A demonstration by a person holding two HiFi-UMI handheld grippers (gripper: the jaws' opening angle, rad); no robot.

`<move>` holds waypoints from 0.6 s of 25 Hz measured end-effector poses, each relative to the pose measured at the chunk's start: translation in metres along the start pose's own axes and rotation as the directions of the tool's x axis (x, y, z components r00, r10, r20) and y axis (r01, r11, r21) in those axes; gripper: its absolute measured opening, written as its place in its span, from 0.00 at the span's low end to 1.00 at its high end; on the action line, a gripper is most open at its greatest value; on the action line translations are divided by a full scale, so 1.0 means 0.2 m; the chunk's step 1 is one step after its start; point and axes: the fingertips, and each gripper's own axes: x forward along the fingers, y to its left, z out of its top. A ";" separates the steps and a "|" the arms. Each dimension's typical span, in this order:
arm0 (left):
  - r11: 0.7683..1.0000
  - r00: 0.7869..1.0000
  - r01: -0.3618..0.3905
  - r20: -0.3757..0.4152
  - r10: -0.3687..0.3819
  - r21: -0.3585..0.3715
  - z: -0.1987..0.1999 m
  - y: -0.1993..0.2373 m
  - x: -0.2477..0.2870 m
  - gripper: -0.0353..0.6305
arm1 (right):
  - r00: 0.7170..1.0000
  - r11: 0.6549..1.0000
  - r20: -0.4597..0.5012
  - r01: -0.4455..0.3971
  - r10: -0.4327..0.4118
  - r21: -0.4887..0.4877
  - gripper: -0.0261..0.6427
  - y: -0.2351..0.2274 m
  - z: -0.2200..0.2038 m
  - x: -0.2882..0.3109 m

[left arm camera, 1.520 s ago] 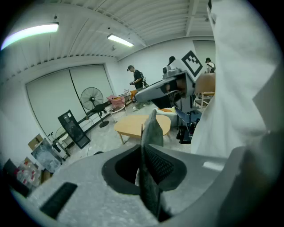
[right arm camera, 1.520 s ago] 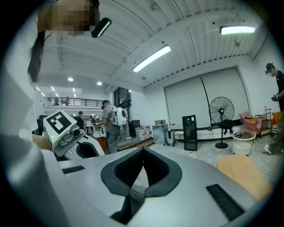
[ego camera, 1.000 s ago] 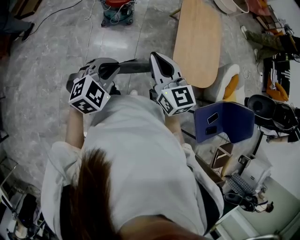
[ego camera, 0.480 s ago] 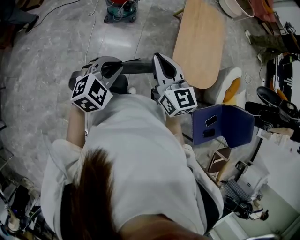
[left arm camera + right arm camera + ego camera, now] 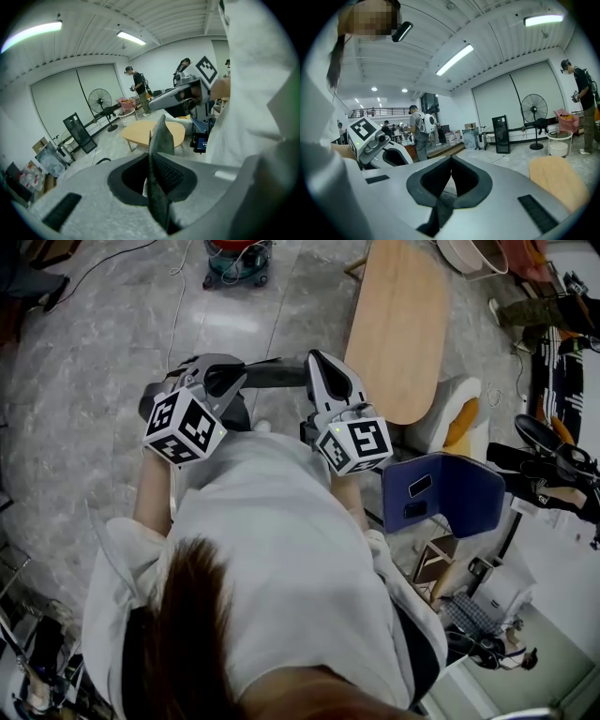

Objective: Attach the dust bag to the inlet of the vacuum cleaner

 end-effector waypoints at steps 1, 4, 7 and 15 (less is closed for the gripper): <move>1.000 1.000 -0.001 0.003 0.001 -0.001 -0.01 0.05 0.01 0.12 | 1.000 1.000 -0.001 0.005 -0.005 0.001 0.04 -0.02 0.01 0.05; 1.000 1.000 0.002 0.009 -0.002 -0.003 -0.04 0.21 0.03 0.12 | 1.000 1.000 -0.001 0.011 -0.011 0.015 0.04 -0.07 0.05 0.19; 1.000 1.000 0.016 0.003 -0.016 -0.004 -0.09 0.36 0.02 0.12 | 1.000 1.000 0.004 0.011 -0.011 0.028 0.04 -0.07 0.12 0.35; 1.000 1.000 0.025 -0.011 -0.025 0.016 -0.23 0.69 0.01 0.12 | 0.998 0.998 0.023 0.053 -0.054 0.039 0.04 -0.09 0.24 0.64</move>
